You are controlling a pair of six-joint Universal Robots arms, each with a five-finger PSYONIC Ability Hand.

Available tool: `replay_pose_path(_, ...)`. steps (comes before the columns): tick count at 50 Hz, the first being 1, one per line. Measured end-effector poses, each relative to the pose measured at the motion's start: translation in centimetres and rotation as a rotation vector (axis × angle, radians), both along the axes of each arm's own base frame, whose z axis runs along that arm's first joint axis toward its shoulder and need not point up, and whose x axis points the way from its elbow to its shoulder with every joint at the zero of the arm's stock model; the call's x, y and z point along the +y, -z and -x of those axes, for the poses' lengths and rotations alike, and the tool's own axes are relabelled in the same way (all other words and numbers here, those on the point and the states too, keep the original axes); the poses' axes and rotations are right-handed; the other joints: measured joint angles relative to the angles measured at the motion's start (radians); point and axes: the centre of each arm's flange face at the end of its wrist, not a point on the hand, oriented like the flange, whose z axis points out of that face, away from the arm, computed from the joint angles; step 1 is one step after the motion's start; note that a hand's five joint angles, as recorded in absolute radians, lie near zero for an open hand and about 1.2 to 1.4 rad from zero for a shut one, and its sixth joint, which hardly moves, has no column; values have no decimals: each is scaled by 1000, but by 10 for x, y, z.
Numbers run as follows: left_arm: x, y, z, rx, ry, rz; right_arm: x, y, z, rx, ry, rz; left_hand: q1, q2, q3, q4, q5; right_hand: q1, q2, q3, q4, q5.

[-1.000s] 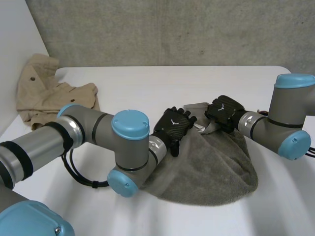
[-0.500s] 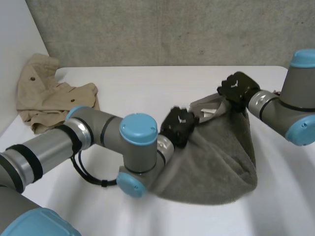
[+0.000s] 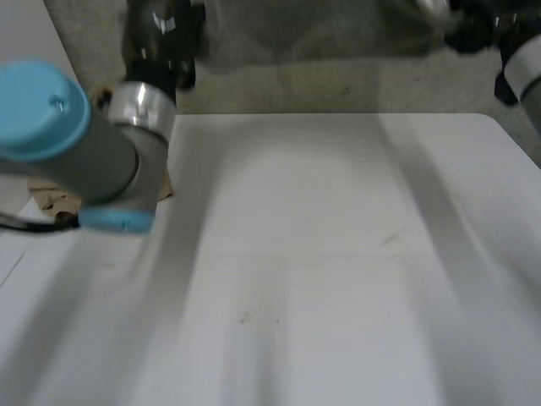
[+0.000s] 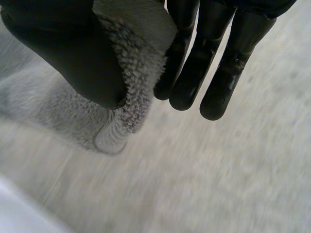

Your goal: Fold the laundry.

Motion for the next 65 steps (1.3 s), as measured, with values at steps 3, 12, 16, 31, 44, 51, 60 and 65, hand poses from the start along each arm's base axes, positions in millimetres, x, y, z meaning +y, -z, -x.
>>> replay_pose_path(3,8,29,-6,-47,3,-83,6,25,9,90,-7,-70,0,0,0,0,0,0,0,0,0,0)
replay_pose_path(12,46,127,-33,-203,-7,-376,50,121,31,433,-105,-364,-3,0,0,0,0,-27,-37,-42,-46,-30)
replay_pose_path(16,71,155,-42,-263,6,-480,75,161,42,597,-146,-511,-688,-657,-646,-660,-630,-329,-402,-414,-420,-373)
replay_pose_path(31,97,105,-70,-163,-15,-514,86,138,65,534,-22,-555,-719,-798,-785,-812,-768,-746,-918,-939,-929,-904)
replay_pose_path(44,64,97,-99,97,-79,-712,124,103,15,319,-81,-476,-719,-798,-785,-812,-767,-746,-918,-939,-929,-904)
replay_pose_path(51,54,141,-101,79,-31,-1011,142,130,-23,476,-64,-381,-715,-788,-777,-794,-733,-746,-918,-939,-929,-904)
replay_pose_path(60,51,165,-100,39,-34,-1140,142,148,-28,657,-8,-322,-428,-487,-480,-489,-440,-746,-918,-939,-929,-904)
replay_pose_path(65,48,169,-99,33,-43,-1142,141,152,-27,673,-8,-327,-27,-82,-78,-83,-38,-746,-918,-939,-929,-904)
